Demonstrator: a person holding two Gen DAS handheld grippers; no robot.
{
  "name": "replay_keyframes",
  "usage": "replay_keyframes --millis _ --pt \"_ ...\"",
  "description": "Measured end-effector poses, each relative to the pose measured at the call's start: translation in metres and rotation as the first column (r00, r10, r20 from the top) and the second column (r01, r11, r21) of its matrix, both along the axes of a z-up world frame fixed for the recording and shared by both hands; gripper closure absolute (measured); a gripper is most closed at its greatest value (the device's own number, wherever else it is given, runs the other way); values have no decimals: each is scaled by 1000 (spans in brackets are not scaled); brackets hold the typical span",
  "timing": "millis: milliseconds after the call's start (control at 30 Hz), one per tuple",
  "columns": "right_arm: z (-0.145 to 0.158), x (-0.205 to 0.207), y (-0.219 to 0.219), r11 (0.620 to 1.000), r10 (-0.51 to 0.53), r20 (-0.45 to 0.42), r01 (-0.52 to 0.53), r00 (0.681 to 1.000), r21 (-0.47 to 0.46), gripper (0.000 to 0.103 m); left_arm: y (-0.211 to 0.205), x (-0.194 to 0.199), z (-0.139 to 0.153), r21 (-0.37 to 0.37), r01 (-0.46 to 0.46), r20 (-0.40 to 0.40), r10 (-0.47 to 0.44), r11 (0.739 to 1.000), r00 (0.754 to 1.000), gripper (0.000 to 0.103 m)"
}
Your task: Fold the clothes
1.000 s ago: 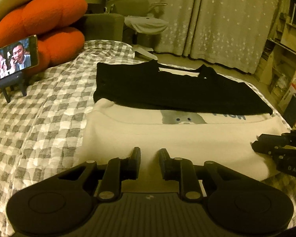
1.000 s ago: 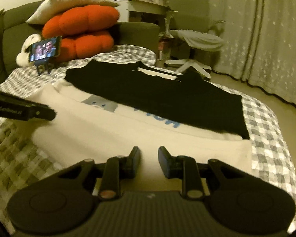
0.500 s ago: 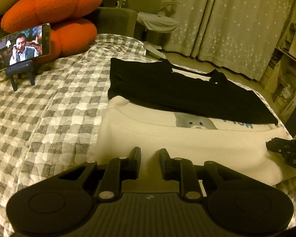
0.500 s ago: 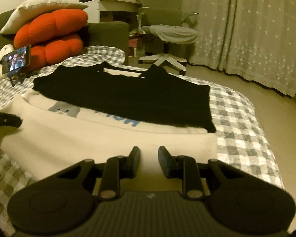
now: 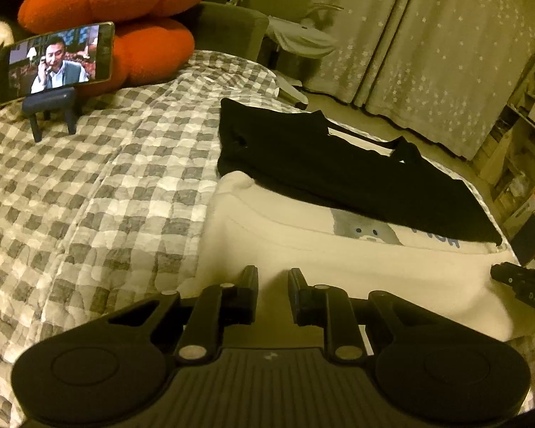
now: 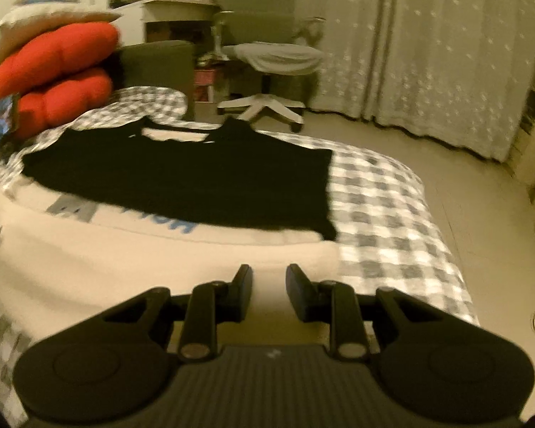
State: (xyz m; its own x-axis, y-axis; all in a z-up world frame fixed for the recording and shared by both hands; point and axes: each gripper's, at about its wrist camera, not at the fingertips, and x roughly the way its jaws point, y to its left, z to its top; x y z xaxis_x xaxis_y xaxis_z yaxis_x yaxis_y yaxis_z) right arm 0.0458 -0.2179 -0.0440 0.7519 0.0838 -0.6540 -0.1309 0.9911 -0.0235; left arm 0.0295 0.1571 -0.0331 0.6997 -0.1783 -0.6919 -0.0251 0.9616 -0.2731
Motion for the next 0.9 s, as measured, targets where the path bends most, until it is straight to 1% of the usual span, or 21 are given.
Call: replay_keyframes --millis 33,133,167,267,467,567,667,800,867,900 --pt "0 0 0 1000 -1 1 1 1000 -2 80 1 0 0 -4 -2 -3 2 1000 1000 82" --pt "-2 -2 8 998 10 16 -9 1000 -55 79 5 0 0 -18 -13 -9 13 1000 1000 83" --pt "-2 -3 9 998 10 19 -8 1000 -60 79 6 0 0 -22 -16 -10 16 1000 1000 83" --pt "-2 -1 5 999 0 15 0 1000 -41 79 8 -1 1 -25 -24 -7 24 999 1000 83" --pt "-2 -2 8 998 2 20 -1 1000 -58 77 11 -1 2 -31 -39 -10 39 999 999 83" --pt "-1 -1 6 998 -6 18 7 1000 -62 76 11 -1 3 -14 -29 -6 29 999 1000 83" --pt "-1 0 4 998 -15 15 16 1000 -65 73 11 -1 4 3 -20 -1 20 1000 1000 82" --pt "0 0 -1 995 -53 27 55 998 -87 72 15 0 5 -14 -25 -4 24 1000 1000 83" --pt "1 0 -5 991 -82 36 85 996 -98 71 16 -1 6 -8 -26 3 26 1000 1000 83" --pt "0 1 -8 992 -87 26 89 996 -86 70 15 -1 6 1 -26 4 26 1000 1000 83"
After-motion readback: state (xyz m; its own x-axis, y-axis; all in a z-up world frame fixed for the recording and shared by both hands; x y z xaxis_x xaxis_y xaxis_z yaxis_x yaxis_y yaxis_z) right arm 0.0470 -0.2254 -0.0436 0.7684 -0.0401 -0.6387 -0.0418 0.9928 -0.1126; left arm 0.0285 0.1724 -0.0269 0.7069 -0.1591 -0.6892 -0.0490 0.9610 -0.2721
